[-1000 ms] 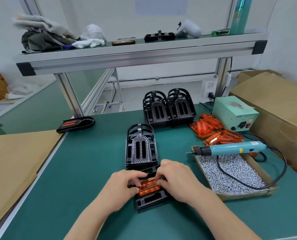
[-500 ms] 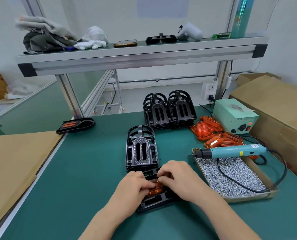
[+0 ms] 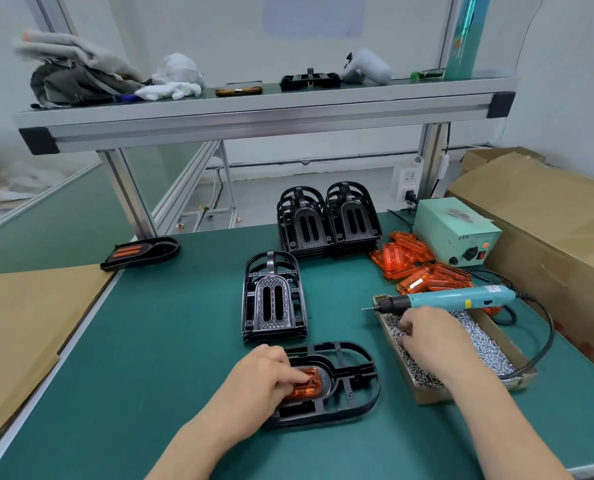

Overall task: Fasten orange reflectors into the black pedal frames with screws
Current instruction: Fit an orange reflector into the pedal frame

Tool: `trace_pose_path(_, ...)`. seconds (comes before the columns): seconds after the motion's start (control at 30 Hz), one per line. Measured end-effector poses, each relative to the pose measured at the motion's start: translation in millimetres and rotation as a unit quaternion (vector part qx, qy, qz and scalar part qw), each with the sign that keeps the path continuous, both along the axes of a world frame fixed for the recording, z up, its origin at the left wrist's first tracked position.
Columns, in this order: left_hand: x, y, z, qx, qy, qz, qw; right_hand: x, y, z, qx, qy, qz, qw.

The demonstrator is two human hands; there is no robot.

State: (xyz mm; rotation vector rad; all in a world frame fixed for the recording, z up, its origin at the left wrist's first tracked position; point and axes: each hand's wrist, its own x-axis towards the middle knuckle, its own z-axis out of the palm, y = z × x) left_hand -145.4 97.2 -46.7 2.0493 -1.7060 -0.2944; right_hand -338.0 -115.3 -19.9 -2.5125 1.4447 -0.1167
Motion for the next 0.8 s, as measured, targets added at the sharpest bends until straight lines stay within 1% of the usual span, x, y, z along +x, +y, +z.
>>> trace_pose_path(0.17,-0.5,-3.4,5.6,0.022,0.011,0.007,1.0,-1.4,-4.1,-2.3,-0.007,-0.038,0.001,0.999)
trace_pose_path(0.37,-12.3,-15.5,13.5,-0.043,0.075,0.065,0.994,-6.6,-4.4,-5.0,-0.005,-0.095,-0.004,0.995)
trace_pose_path(0.5,-24.7,-26.5,19.4,-0.083,0.137,0.102,0.982,-4.9,-3.8,-3.6,0.019,-0.197,-0.026,0.98)
trace_pose_path(0.53,-27.8,-29.2,20.7,-0.093,0.155,0.109,0.977,-4.4,-3.6,-3.3,0.015,-0.206,-0.028,0.978)
trace_pose_path(0.57,-30.5,-31.5,21.8,-0.098,0.169,0.115,0.974,-4.2,-3.1,-2.7,0.004,-0.19,-0.028,0.981)
trace_pose_path(0.63,-34.4,-33.5,22.5,-0.094,0.179,0.119,0.972,-4.0,-1.0,-0.8,-0.027,-0.125,-0.027,0.991)
trace_pose_path(0.67,-35.7,-33.4,22.2,-0.091,0.178,0.12,0.972,-4.2,-0.2,0.3,-0.031,-0.115,-0.025,0.993)
trace_pose_path(0.7,-36.6,-33.2,21.9,-0.092,0.181,0.122,0.972,-5.0,0.2,1.5,-0.026,-0.127,-0.019,0.991)
trace_pose_path(0.8,-41.6,-34.1,22.7,-0.124,0.209,0.127,0.962,-4.3,7.7,7.2,0.018,-0.237,0.019,0.971)
